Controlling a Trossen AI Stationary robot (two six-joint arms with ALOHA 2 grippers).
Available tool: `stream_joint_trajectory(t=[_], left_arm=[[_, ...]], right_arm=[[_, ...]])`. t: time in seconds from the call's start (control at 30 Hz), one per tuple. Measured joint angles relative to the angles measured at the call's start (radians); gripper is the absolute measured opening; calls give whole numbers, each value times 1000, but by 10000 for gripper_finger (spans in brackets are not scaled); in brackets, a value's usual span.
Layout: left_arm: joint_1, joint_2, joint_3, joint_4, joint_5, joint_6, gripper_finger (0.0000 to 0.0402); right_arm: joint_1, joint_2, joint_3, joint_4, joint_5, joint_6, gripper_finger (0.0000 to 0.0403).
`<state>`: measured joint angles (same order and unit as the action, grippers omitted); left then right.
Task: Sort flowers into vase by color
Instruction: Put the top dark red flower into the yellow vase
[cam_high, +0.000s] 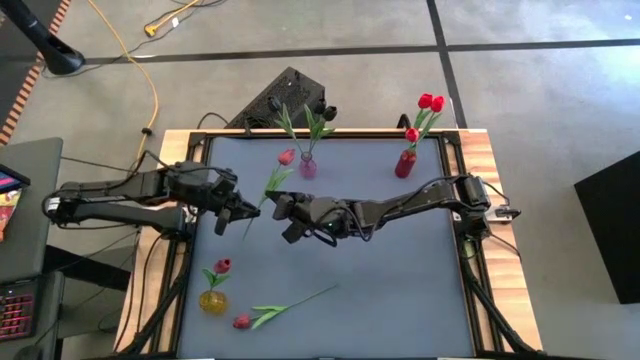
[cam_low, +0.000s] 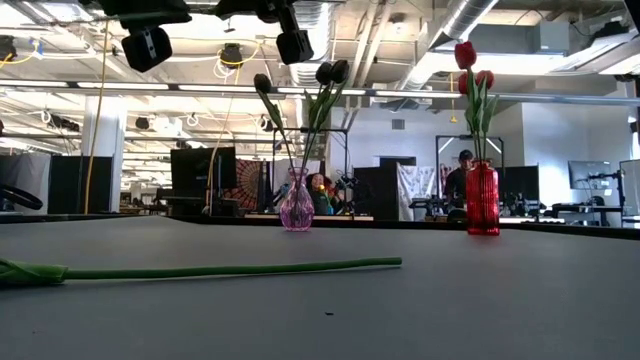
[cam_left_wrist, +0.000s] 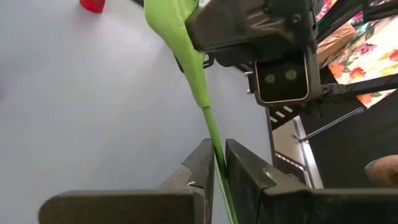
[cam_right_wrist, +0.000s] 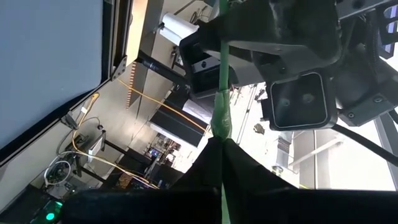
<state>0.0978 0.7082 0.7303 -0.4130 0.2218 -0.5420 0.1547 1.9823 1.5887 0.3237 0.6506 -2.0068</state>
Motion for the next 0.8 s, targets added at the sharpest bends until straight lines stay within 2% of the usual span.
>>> stream_joint_trajectory(t=[0.13, 0.3, 0.5, 0.63, 0.8], left_arm=[[0, 1, 0, -4, -1, 4, 4], [0, 1, 0, -4, 0, 9, 2], [0, 1, 0, -3, 2, 11, 0], [0, 1, 0, -3, -1, 22, 0], [0, 0, 0, 2, -38, 59, 0]], right_arm=[[0, 0, 0, 2, -1, 0, 35], [0, 0, 0, 2, -21, 5, 38], [0, 0, 0, 2, -48, 84, 44], [0, 0, 0, 1, -54, 112, 64], [-8, 0, 0, -2, -75, 272, 106]])
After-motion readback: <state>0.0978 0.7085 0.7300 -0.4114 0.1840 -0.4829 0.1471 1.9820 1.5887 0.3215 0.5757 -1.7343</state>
